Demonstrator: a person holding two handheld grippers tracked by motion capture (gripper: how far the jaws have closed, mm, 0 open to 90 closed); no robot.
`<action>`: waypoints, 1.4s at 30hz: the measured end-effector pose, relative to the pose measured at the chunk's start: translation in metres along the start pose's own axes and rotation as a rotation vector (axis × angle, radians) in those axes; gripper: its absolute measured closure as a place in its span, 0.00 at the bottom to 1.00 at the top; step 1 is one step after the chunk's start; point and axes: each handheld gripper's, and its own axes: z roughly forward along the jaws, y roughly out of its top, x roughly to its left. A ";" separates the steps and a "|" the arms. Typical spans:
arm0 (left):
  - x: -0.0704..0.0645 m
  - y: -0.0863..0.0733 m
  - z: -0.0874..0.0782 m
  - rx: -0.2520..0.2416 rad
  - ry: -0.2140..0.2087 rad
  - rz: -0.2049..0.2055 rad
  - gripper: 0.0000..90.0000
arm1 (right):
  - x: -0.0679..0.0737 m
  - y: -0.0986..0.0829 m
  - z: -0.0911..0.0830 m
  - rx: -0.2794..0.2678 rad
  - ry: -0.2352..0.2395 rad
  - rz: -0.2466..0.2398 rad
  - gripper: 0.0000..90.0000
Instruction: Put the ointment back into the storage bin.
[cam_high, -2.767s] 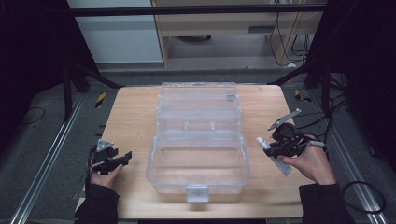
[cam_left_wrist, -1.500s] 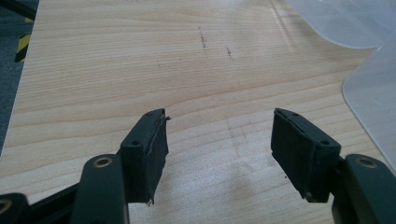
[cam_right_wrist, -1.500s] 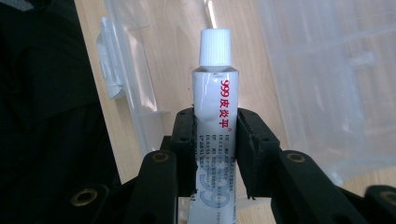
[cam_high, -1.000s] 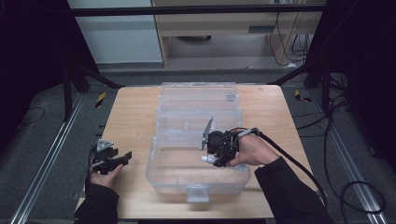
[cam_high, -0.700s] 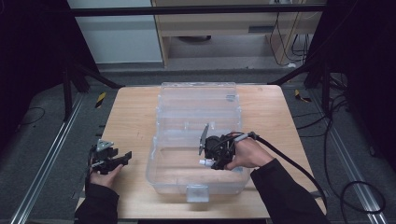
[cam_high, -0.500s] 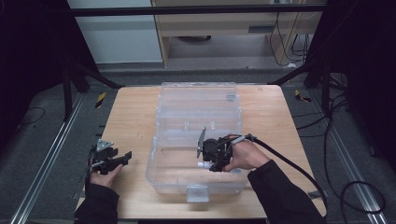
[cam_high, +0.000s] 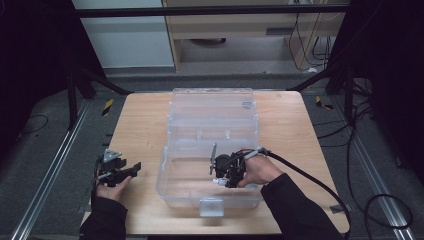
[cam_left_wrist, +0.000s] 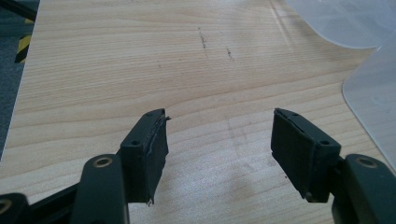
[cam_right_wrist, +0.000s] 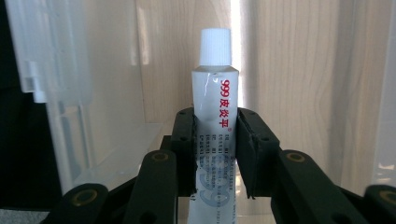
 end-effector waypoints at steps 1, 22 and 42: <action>0.000 0.000 0.000 0.000 0.000 0.000 0.40 | 0.000 0.000 0.002 0.008 0.002 -0.005 0.78; 0.000 0.000 0.000 0.000 0.001 -0.002 0.40 | -0.007 -0.011 0.031 0.050 0.013 0.018 0.78; 0.000 0.000 0.000 0.001 0.001 -0.001 0.40 | -0.007 -0.012 0.048 0.076 0.029 0.000 0.77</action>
